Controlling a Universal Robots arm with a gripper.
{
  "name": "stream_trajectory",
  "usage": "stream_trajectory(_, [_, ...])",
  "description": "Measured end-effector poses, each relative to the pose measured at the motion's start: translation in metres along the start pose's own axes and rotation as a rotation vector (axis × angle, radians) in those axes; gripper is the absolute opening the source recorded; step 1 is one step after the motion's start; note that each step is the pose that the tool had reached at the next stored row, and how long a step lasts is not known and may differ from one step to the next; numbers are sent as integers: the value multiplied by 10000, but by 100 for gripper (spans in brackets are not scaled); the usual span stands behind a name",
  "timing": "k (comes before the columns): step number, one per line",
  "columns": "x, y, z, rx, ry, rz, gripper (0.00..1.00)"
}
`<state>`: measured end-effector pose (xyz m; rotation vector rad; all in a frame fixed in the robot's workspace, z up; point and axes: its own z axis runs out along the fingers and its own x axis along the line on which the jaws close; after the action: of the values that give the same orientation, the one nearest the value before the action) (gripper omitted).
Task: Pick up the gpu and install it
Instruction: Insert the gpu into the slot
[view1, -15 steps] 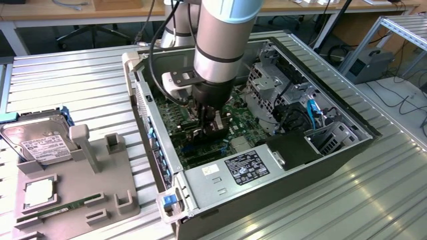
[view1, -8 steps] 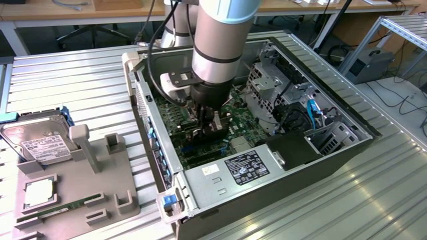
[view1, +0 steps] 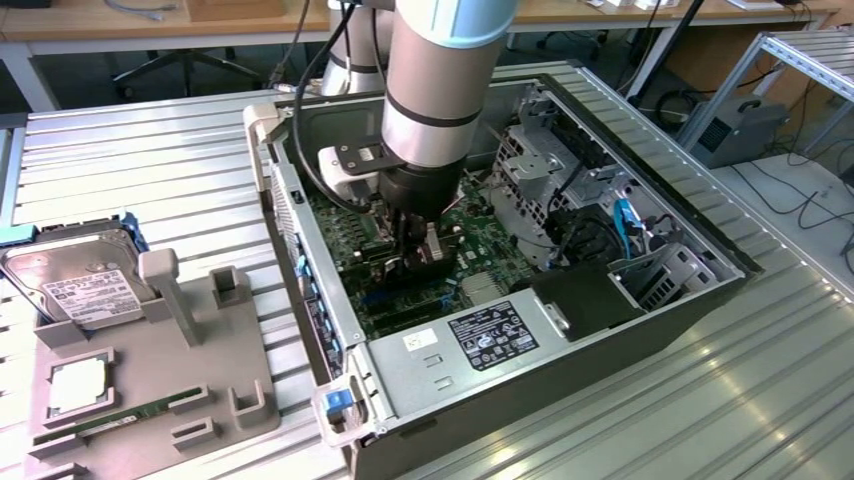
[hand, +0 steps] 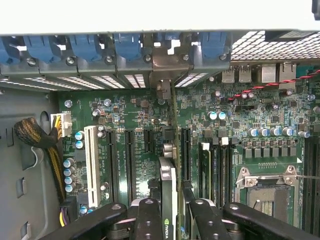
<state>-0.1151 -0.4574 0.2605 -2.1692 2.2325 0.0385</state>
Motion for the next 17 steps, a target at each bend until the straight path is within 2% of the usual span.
stream_trajectory(3, [-3, 4, 8, 7, -17, 11, 27])
stream_trajectory(4, [-1, 1, 4, 5, -8, 4, 39])
stream_trajectory(5, [0, 0, 1, 1, -2, 1, 39])
stream_trajectory(7, [0, 0, 1, 1, -2, 1, 52])
stream_trajectory(9, [0, 0, -7, -2, 4, 1, 52])
stream_trajectory(11, [-4, 0, -96, 0, 1, 1, 52])
stream_trajectory(12, [-8, 0, -211, 0, 0, 1, 52])
stream_trajectory(13, [-11, 0, -270, 0, -1, 1, 52])
stream_trajectory(17, [-18, -1, -468, 0, 0, 1, 52])
